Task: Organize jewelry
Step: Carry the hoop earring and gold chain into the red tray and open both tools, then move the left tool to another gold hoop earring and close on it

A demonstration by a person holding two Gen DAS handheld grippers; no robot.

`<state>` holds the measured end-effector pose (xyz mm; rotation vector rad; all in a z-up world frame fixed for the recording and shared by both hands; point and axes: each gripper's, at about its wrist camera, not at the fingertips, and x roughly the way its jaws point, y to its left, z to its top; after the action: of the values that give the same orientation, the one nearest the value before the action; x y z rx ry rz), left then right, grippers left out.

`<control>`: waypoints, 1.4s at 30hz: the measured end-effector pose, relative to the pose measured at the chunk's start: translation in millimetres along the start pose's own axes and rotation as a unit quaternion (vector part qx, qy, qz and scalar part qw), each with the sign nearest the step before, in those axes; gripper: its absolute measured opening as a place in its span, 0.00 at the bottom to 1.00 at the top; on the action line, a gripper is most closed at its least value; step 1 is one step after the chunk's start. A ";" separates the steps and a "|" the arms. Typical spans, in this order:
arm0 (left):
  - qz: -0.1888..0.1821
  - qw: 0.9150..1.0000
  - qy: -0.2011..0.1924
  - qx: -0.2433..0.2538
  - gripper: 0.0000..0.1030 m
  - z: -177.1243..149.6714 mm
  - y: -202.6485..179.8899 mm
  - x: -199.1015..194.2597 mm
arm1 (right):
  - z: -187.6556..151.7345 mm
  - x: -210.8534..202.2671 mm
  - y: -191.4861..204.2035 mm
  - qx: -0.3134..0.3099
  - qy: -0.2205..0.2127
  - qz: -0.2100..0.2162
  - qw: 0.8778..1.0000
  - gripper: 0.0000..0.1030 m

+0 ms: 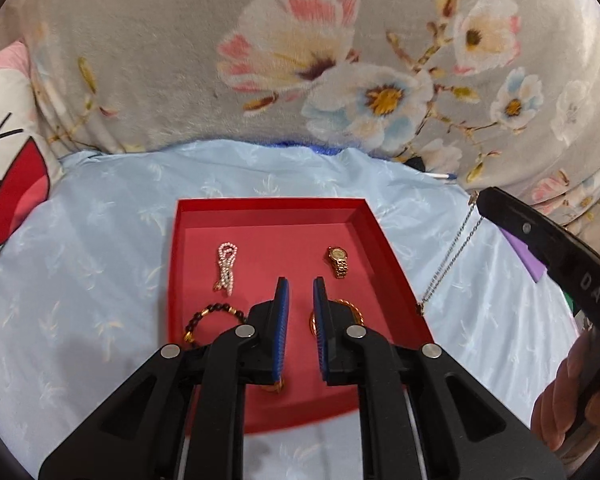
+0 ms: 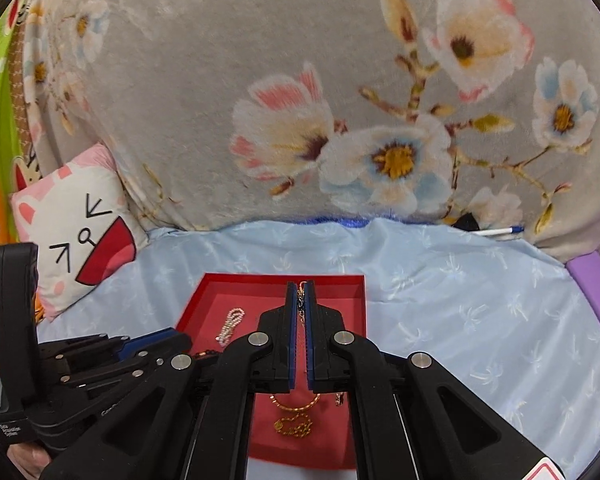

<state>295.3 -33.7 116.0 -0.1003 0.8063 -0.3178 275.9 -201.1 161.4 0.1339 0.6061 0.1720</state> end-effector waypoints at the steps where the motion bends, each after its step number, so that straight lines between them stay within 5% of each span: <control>1: 0.001 1.000 0.007 -0.001 0.11 2.4 0.7 10.7 | -1.0 10.6 -3.1 0.001 0.006 -0.004 1.000 0.02; 9: 0.006 0.999 0.037 -0.023 0.11 17.2 15.4 74.2 | -12.3 66.7 -18.0 0.014 0.039 -0.008 0.999 0.03; 13: 0.008 0.998 0.043 -0.039 0.27 17.2 25.0 88.9 | -18.9 71.5 -18.6 0.014 0.037 -0.012 0.999 0.07; 18: 0.019 0.999 0.017 -0.036 0.52 15.6 28.7 80.8 | -24.0 57.0 -20.4 0.023 0.025 -0.004 0.999 0.15; 28: 0.008 1.000 -0.027 -0.013 0.53 -0.8 15.6 22.3 | -55.9 -12.7 -8.9 0.015 -0.003 0.013 1.000 0.32; 35: 0.038 0.999 -0.028 0.028 0.53 -76.2 6.7 -41.9 | -126.4 -73.0 1.8 0.002 0.017 0.021 1.000 0.36; 42: 0.103 0.994 0.035 0.030 0.51 -188.8 15.6 -69.2 | -199.3 -116.0 11.7 0.022 0.071 0.047 0.996 0.36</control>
<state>117.8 9.1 30.4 0.0501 0.8685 -0.1507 65.8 -198.0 65.5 0.1949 0.7451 0.2616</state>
